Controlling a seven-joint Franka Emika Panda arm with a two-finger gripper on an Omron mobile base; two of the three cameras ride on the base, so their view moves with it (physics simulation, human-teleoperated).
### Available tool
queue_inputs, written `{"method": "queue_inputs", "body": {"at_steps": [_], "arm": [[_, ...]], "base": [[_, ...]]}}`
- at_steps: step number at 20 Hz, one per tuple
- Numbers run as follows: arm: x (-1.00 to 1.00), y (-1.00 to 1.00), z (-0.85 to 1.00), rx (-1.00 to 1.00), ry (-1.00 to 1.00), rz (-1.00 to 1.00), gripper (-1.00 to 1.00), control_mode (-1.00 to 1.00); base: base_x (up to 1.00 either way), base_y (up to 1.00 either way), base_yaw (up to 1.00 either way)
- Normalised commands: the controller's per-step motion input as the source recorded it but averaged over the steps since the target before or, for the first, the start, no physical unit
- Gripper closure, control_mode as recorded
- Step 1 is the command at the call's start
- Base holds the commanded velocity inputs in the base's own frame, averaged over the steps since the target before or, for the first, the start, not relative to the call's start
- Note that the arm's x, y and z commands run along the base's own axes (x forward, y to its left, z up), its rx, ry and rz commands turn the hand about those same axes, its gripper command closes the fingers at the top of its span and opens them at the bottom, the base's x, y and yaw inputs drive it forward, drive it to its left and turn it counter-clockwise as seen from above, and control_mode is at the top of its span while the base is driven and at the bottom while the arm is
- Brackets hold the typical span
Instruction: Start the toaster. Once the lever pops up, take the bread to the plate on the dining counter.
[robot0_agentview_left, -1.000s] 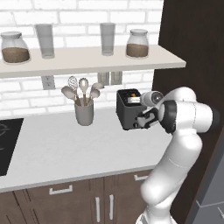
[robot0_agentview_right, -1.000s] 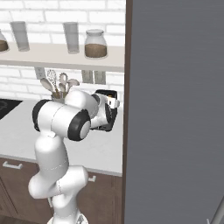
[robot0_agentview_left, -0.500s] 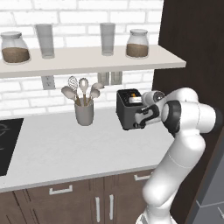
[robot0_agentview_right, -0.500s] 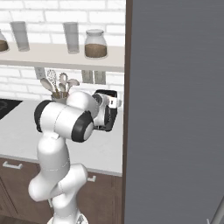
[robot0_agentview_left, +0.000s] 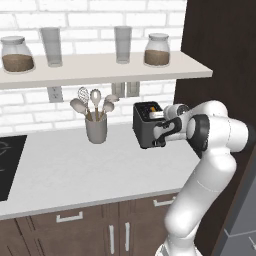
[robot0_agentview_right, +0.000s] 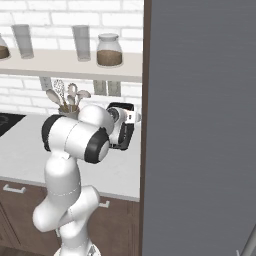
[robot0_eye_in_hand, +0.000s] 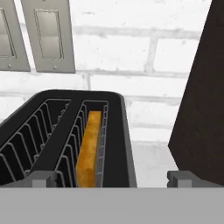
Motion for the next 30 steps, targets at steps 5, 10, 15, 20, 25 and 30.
{"method": "queue_inputs", "body": {"at_steps": [5, 10, 15, 20, 25, 30], "arm": [[0.0, 0.09, 0.0, -0.03, 0.0, 0.0, -1.0, -1.0], [0.0, 0.12, 0.01, 0.0, 0.0, 0.0, -1.0, -1.0], [0.0, 0.08, 0.08, 0.0, 0.0, 0.0, -1.0, -1.0], [0.0, 0.05, 0.06, 0.0, 0.0, 0.0, -1.0, -1.0], [0.0, 0.23, 0.0, 0.0, 0.0, -0.01, -1.0, -1.0], [0.0, 0.3, 0.0, 0.0, 0.0, -0.03, -1.0, -1.0]], "base": [[0.0, 0.0, 0.0], [0.0, 0.0, 0.0], [0.0, 0.0, 0.0], [0.0, 0.0, 0.0], [0.0, 0.0, 0.0], [0.0, 0.0, 0.0]]}}
